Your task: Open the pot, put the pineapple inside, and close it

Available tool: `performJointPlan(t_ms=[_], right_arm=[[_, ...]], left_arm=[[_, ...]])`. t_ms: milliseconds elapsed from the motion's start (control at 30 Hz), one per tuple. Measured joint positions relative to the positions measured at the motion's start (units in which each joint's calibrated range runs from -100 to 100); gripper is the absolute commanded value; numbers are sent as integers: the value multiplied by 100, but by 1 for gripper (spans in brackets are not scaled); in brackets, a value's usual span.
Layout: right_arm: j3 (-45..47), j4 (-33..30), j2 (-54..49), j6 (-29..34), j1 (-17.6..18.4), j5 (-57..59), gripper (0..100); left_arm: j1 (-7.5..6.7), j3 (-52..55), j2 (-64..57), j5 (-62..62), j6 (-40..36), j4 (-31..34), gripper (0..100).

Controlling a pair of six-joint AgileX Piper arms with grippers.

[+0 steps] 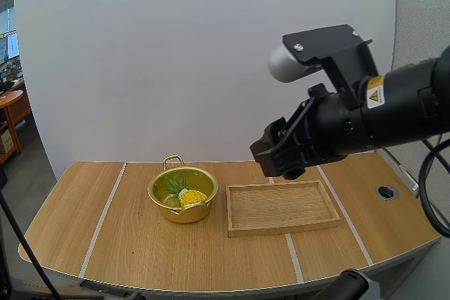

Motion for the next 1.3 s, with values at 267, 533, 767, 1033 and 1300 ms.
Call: performJointPlan(t_ms=[267,533,767,1033,1300], right_arm=[[707,267,-383,0,-195,45,100],[1512,308,-799,0,-292,51,100],[1766,332,-1086,0,-471,51,100],[1789,333,-1136,-11,-579,51,0],[1941,457,-1136,-11,-579,51,0]], left_arm=[[0,0,0,0,0,0,0],[0,0,0,0,-9,0,0],[0,0,0,0,-18,0,0],[0,0,0,-6,-18,0,0],[0,0,0,-6,-18,0,0]])
